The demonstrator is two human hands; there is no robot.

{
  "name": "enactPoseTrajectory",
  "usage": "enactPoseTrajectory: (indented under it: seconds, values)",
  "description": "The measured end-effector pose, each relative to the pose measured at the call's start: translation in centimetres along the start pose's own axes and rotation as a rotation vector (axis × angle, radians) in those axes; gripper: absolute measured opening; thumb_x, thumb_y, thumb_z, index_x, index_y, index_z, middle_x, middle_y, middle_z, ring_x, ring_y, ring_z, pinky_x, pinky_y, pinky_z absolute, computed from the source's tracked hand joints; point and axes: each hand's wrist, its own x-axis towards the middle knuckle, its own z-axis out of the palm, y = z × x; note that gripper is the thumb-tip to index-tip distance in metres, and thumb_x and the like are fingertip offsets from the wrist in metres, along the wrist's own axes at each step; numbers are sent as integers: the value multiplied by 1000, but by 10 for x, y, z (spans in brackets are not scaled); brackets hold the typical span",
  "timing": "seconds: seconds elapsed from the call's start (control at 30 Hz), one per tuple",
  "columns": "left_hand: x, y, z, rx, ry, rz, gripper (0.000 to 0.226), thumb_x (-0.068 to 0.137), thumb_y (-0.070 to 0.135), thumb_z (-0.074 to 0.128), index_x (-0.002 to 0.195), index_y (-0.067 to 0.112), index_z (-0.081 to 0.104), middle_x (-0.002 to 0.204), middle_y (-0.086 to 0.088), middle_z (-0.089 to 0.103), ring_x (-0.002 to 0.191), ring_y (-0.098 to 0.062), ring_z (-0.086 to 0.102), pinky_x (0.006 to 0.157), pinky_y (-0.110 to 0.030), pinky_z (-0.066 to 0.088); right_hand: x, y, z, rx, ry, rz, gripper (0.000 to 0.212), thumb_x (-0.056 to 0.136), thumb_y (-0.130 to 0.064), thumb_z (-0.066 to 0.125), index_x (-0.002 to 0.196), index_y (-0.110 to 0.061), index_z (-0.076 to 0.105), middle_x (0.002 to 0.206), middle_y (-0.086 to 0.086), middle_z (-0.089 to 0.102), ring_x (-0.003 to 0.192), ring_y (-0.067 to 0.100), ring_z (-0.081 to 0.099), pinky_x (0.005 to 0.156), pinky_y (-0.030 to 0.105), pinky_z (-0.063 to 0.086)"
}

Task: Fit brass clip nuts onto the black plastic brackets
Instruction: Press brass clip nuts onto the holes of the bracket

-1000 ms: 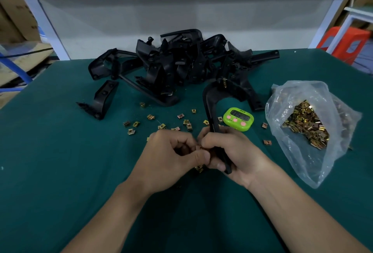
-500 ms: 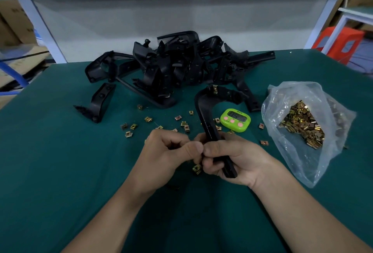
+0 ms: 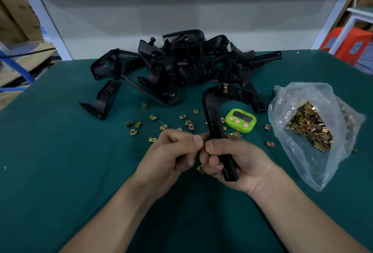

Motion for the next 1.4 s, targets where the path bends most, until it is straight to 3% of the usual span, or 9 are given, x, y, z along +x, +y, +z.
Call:
enactPoseTrajectory:
  seconds: [0.1,0.23,0.43,0.6,0.8,0.97,1.07,1.17,1.4]
  values:
    - [3,0,1,-6,84,-40,46,73,43,75,45,13,55,45,-2,46,55,-35,23,64,-46,12,4,2,1,-47,69,-56,10,76,-6,67,75,-4,77,70,18,68,50,11,62,46,17,47]
    - [10,-5,-2,127,248,-45,52,85,42,68,47,10,53,53,-13,51,61,-36,33,59,-43,17,8,5,6,-363,144,-208,4,79,-9,74,77,-6,74,76,16,69,57,16,63,52,22,48]
    - [12,-6,-11,297,519,-20,51,87,52,61,53,16,47,53,-3,32,49,-17,28,50,-30,25,10,4,1,-522,436,-236,19,82,1,74,66,-10,69,62,13,65,43,19,54,45,20,43]
    - [11,-1,-11,-191,299,-87,51,105,33,39,57,17,45,52,-1,25,49,-18,28,49,-26,30,6,-9,-14,-808,504,-185,15,78,-7,75,66,-11,68,62,11,67,43,20,52,43,22,35]
    - [8,5,-4,-275,178,-75,47,96,39,41,55,16,41,48,0,25,47,-16,25,54,-32,22,10,-7,-18,-932,638,-352,18,77,-10,69,80,-28,71,61,7,69,46,22,62,47,28,41]
    - [9,5,-8,-286,178,-73,45,95,35,44,54,15,39,47,-1,24,48,-18,22,56,-34,19,11,-13,-36,-1108,881,-477,16,81,-25,73,76,-16,61,57,7,61,48,21,55,46,30,45]
    - [13,3,-8,-136,244,-46,36,81,25,56,55,17,32,50,-2,22,51,-20,20,52,-32,22,14,-23,-42,-1100,985,-545,12,80,-20,75,76,-21,64,60,-2,61,48,7,51,43,16,36]
    - [19,-1,-7,150,458,-93,36,71,17,57,53,20,26,51,-3,23,50,-19,22,51,-29,26,23,-38,-44,-1147,1049,-538,5,80,-19,72,79,-21,68,66,-8,68,61,7,61,49,22,45]
    - [20,-5,-15,428,626,91,12,59,15,58,58,8,49,60,-15,40,57,-19,35,51,-29,35,64,-76,-40,-1614,980,-172,16,76,-15,73,66,-20,61,63,-1,58,62,18,56,50,26,36]
